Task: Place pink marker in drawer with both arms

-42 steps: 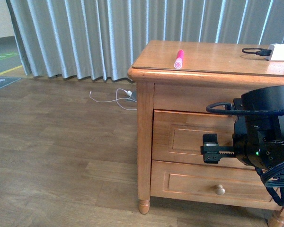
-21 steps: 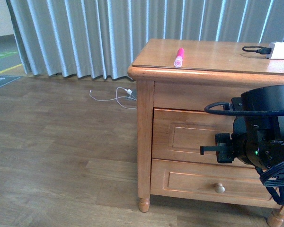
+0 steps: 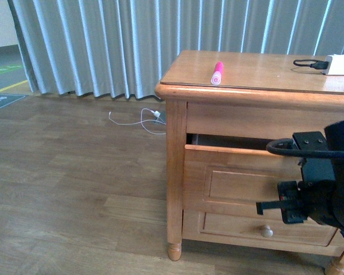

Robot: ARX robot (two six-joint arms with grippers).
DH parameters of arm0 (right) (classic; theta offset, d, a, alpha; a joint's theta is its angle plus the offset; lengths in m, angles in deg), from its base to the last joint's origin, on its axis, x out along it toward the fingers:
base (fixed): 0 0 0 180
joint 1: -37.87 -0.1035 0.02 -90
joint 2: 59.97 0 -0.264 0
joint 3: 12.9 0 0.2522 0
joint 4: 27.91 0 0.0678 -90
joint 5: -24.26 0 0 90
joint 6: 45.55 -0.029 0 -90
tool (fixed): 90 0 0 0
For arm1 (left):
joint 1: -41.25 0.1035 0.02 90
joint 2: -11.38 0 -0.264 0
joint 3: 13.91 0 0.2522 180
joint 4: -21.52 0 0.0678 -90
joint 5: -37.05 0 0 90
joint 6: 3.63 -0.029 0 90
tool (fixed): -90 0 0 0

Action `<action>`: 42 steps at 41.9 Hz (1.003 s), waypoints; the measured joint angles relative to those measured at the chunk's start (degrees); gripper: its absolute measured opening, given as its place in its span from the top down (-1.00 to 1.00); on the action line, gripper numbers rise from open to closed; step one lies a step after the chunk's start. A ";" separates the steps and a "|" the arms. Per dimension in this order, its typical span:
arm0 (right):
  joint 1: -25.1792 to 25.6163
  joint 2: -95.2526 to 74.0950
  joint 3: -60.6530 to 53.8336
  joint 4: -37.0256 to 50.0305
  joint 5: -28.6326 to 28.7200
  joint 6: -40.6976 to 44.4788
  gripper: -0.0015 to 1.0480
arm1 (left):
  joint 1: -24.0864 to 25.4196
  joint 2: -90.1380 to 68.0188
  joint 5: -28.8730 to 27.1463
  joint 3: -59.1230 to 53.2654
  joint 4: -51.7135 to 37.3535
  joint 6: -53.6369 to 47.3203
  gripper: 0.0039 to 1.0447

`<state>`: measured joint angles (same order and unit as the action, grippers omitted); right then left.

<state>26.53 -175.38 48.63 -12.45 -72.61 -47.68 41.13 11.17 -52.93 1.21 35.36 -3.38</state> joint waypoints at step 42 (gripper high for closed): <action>11.08 60.41 -30.40 -19.26 19.02 0.11 -0.87 | 0.00 0.00 0.00 0.00 0.00 -0.02 -0.89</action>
<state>37.62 -114.97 18.22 -31.71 -53.60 -47.57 41.13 11.17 -52.93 1.21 35.36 -3.40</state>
